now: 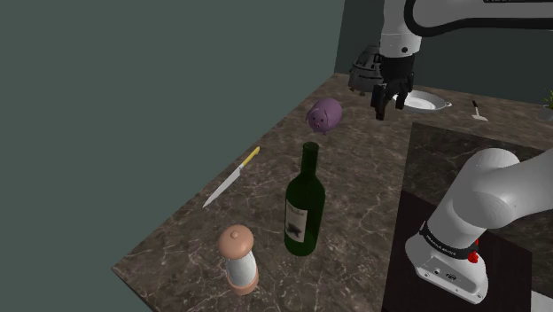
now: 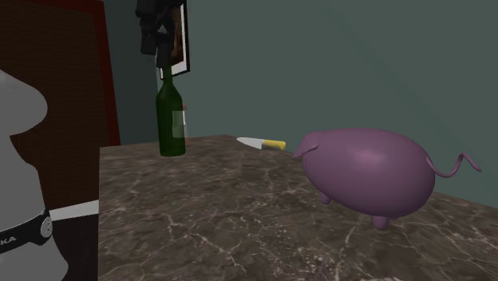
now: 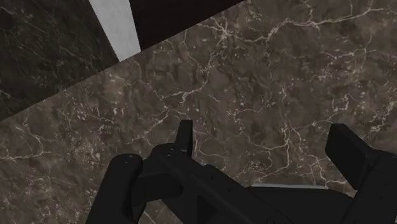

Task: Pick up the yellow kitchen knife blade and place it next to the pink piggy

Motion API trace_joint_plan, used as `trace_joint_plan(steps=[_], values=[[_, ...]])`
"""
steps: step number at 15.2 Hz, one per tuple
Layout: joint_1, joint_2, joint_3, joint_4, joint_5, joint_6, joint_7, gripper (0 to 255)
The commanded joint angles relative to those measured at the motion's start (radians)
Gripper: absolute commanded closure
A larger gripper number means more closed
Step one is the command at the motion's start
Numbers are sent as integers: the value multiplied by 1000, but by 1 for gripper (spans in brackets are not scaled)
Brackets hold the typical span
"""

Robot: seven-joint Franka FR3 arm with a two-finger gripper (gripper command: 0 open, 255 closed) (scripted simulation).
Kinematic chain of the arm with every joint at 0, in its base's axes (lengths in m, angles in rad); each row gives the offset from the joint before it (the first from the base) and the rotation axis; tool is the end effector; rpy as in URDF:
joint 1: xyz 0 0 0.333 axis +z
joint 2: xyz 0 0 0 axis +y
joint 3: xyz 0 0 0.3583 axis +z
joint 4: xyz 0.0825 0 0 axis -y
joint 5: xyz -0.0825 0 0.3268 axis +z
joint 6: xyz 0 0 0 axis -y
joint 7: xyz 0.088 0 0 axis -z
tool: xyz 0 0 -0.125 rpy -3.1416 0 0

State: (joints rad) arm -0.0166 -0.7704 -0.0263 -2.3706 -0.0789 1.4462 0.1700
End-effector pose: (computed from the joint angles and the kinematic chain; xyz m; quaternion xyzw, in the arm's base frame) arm 0.2059 -0.0225 0.5836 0.9912 -0.1034 -0.0748 0.0354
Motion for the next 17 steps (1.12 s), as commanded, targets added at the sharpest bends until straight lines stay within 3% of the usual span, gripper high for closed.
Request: trace_joint_plan(steps=[1,10,17], values=[[0,0,0,0,0,0,0,0],[1,94,209,-55,176,181,391,0],[-16,272,367,-4,250,348,686,0]])
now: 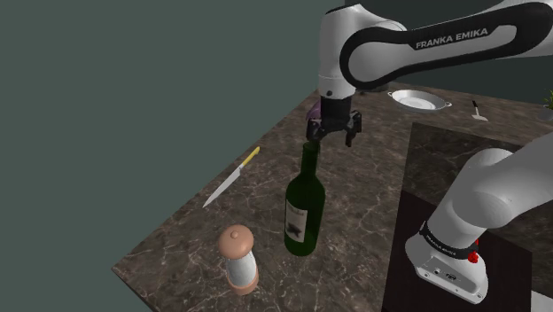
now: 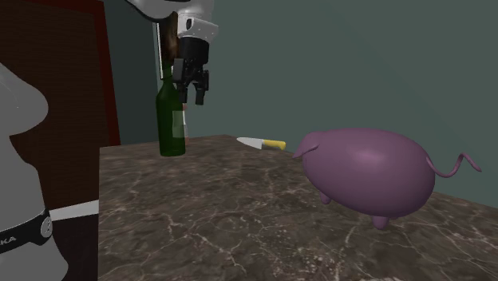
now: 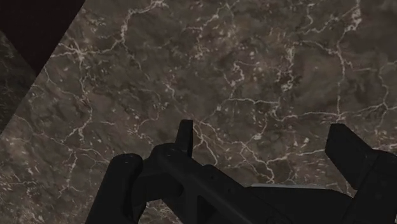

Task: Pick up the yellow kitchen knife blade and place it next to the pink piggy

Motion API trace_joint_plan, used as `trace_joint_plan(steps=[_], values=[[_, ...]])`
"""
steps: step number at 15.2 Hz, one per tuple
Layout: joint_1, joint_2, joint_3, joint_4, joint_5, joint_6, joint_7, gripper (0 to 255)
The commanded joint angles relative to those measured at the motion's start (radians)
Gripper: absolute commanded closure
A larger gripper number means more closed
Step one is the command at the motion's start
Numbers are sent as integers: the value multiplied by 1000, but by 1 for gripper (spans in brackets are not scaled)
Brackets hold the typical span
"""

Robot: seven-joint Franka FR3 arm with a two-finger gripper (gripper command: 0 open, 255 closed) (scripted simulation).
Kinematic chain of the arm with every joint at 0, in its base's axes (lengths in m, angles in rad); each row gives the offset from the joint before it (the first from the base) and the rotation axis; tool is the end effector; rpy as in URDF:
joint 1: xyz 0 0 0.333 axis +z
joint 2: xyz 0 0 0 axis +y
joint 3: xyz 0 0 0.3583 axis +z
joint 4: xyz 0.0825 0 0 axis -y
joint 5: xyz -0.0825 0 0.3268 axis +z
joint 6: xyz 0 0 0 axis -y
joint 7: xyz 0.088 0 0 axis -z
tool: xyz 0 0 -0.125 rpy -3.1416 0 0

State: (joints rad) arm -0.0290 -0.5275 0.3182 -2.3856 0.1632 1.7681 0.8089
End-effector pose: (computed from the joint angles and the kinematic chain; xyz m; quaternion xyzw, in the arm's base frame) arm 0.2876 0.1228 0.5276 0.9524 -0.3000 -0.0467 0.0272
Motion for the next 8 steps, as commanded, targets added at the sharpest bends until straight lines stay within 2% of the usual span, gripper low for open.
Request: trace_joint_plan(steps=[1,5,8], values=[[-9,61,44,25,11,49,90,0],[-32,200,125,95,-1,138,264,0],[-50,317,179,164,-39,196,403,0]])
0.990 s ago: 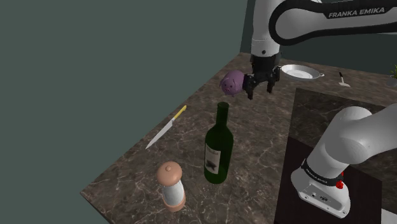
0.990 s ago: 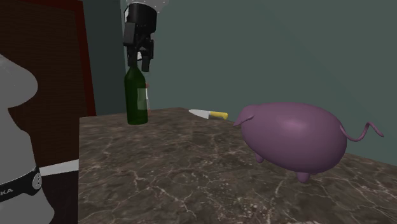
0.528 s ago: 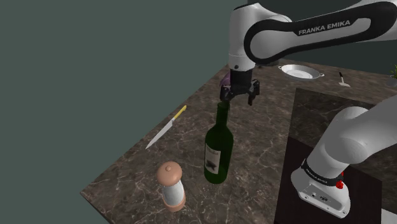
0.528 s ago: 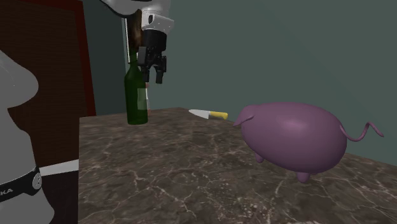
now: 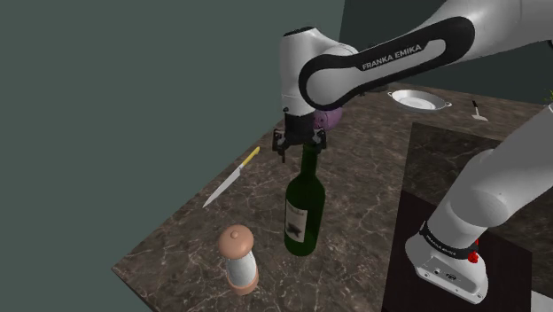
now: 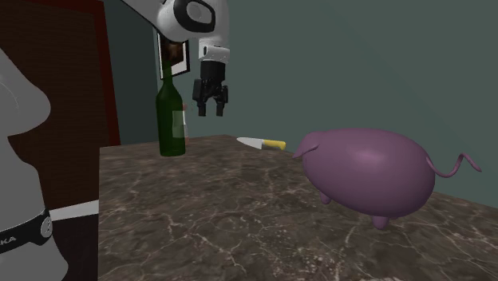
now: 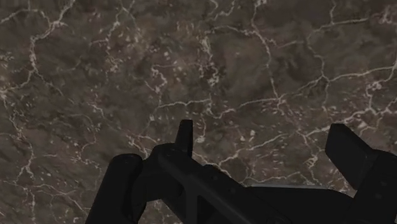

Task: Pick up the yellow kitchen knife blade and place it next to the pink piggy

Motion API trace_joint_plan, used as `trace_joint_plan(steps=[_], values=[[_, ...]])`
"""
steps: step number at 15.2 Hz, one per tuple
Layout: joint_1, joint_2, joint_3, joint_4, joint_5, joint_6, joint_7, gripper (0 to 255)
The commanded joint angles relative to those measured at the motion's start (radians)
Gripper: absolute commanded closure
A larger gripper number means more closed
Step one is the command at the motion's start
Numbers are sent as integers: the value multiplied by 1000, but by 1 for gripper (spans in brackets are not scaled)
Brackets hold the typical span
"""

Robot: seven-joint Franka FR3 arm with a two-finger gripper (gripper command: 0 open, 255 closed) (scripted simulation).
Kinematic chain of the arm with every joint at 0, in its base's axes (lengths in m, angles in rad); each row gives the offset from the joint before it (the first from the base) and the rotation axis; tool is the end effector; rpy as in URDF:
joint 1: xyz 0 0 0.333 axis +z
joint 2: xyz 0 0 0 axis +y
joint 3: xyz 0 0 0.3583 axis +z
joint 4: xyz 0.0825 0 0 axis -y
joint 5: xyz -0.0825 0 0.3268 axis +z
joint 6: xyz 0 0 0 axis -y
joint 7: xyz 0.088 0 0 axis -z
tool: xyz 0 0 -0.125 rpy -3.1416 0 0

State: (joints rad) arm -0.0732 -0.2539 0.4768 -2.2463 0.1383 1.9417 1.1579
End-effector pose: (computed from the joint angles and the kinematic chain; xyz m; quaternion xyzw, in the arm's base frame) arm 0.3659 0.1842 0.5000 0.9151 -0.4015 -0.0306 0.0220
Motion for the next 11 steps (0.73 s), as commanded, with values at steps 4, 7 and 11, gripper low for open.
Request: trace_joint_plan(steps=[4,7,11], values=[[-16,213,69,137,-101,80,248,0],[-4,346,82,237,-184,104,393,0],[43,519,61,393,-292,109,566,0]])
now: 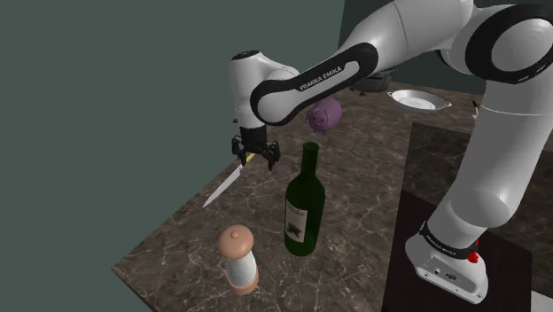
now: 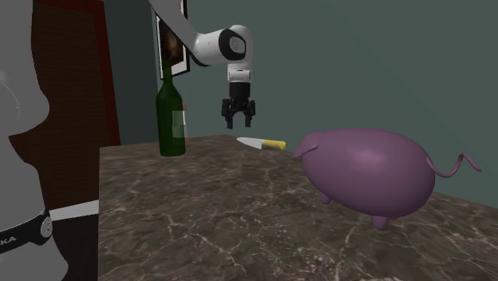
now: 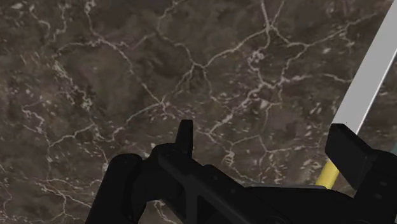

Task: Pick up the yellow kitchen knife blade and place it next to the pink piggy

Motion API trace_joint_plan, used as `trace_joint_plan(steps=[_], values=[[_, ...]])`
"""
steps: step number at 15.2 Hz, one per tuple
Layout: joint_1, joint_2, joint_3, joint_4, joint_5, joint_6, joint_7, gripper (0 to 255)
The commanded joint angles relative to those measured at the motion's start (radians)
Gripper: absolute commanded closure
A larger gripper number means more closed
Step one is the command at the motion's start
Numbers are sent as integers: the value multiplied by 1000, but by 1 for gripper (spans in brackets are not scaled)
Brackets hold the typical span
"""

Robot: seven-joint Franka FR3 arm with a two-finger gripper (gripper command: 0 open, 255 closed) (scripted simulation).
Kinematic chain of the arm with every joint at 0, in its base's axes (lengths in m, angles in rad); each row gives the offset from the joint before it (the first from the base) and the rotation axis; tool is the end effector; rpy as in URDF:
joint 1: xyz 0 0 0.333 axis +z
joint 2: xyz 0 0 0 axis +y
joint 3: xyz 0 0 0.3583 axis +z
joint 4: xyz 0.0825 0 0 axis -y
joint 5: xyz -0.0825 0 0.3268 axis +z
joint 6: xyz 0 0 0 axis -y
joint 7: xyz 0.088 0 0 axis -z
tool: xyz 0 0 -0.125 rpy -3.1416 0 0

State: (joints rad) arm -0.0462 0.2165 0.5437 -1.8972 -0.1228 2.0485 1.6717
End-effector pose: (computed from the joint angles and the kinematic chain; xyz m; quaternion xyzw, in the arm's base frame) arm 0.5021 0.2410 0.4523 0.8460 -0.5330 -0.0088 0.0131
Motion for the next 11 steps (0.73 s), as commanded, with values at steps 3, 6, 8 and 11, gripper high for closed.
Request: trace_joint_plan(steps=[3,6,8,11], values=[[63,174,-37,178,-96,-12,159,0],[114,296,-77,328,-144,-37,247,0],[125,324,-87,352,-153,-33,262,0],[127,339,-93,334,-162,-1,268,0]])
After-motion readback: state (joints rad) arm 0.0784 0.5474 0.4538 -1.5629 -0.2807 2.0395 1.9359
